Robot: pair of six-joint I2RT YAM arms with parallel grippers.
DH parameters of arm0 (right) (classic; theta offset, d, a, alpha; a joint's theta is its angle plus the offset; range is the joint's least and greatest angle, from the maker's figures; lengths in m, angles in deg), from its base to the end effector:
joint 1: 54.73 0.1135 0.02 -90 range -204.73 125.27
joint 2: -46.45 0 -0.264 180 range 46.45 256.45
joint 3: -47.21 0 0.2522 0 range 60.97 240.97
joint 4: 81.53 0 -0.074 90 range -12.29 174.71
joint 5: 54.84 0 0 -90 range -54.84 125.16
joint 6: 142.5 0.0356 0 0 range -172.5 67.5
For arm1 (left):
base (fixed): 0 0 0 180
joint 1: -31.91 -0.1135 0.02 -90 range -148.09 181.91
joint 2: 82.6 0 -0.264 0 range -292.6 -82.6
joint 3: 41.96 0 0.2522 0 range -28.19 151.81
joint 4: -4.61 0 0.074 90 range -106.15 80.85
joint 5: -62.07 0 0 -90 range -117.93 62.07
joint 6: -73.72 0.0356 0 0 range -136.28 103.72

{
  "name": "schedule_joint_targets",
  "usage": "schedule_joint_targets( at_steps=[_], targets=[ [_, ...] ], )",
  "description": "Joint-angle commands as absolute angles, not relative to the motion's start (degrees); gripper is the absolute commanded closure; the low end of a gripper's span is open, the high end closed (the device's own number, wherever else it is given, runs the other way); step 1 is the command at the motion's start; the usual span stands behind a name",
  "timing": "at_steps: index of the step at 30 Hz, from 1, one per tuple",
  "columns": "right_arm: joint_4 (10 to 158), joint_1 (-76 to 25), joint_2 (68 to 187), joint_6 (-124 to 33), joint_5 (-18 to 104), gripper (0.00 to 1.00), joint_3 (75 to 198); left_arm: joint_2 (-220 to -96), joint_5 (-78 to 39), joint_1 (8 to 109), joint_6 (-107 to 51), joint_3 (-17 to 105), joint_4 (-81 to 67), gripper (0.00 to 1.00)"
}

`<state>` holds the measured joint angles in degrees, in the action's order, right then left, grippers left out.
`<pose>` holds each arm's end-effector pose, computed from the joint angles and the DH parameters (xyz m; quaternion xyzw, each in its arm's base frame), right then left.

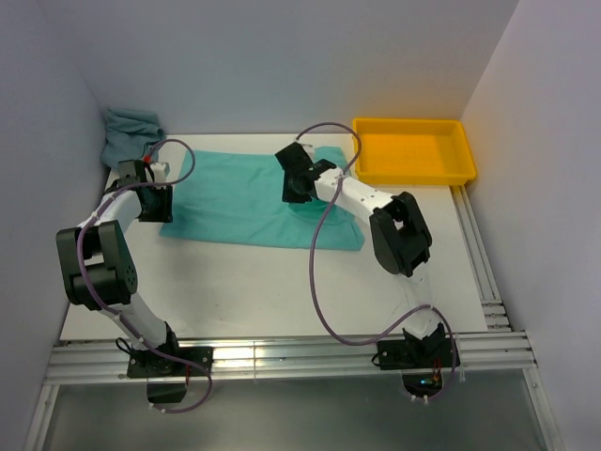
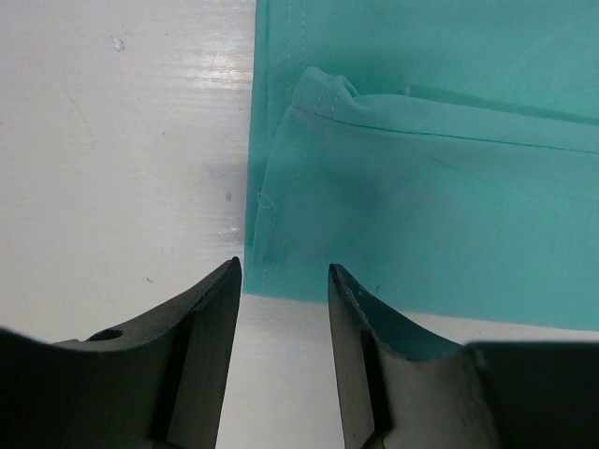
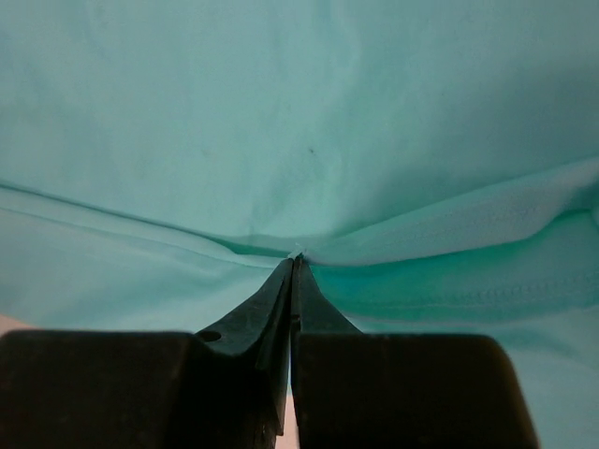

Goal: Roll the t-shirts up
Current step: Fold the tshirt

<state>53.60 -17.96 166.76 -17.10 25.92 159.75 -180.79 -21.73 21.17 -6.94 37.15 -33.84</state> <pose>0.3794 0.2764 0.2206 0.0145 0.9445 0.1264 0.3029 0.3492 0.0623 0.2001 0.0034 0.9588 -0.0025 0.2839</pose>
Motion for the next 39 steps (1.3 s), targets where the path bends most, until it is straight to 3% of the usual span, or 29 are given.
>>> schedule_joint_targets(
  at_steps=[1, 6, 7, 8, 11, 14, 25, 39],
  targets=[
    [50.88, -18.25, 169.84, -21.73, 24.44, 0.96, 164.76, -178.75, -20.9, 20.93, -6.35, 39.04, -33.5, 0.52],
    [49.56, -18.34, 173.1, -25.51, 24.0, 0.88, 169.24, -178.93, -20.81, 21.01, -6.09, 39.04, -33.67, 0.52],
    [49.64, -18.34, 173.8, -26.12, 23.91, 0.84, 169.68, -178.93, -20.64, 21.01, -6.09, 39.04, -33.59, 0.52],
    [49.82, -18.34, 174.07, -26.65, 24.0, 0.72, 169.86, -179.1, -20.72, 21.01, -6.09, 38.95, -33.58, 0.52],
    [50.26, -18.34, 173.98, -28.23, 22.95, 0.57, 170.74, -179.28, -20.64, 21.01, -6.44, 39.13, -33.67, 0.52],
    [50.35, -18.52, 172.75, -28.68, 21.28, 0.49, 170.92, -179.19, -20.64, 21.1, -6.53, 39.3, -33.67, 0.52],
    [48.24, -20.36, 162.82, -24.03, 13.8, 0.52, 162.31, -178.93, -20.64, 21.1, -6.53, 39.39, -33.59, 0.51],
    [44.29, -22.91, 166.95, -23.23, 9.23, 0.59, 161.78, -179.37, -20.02, 21.1, -6.44, 39.57, -33.76, 0.51]
  ],
)
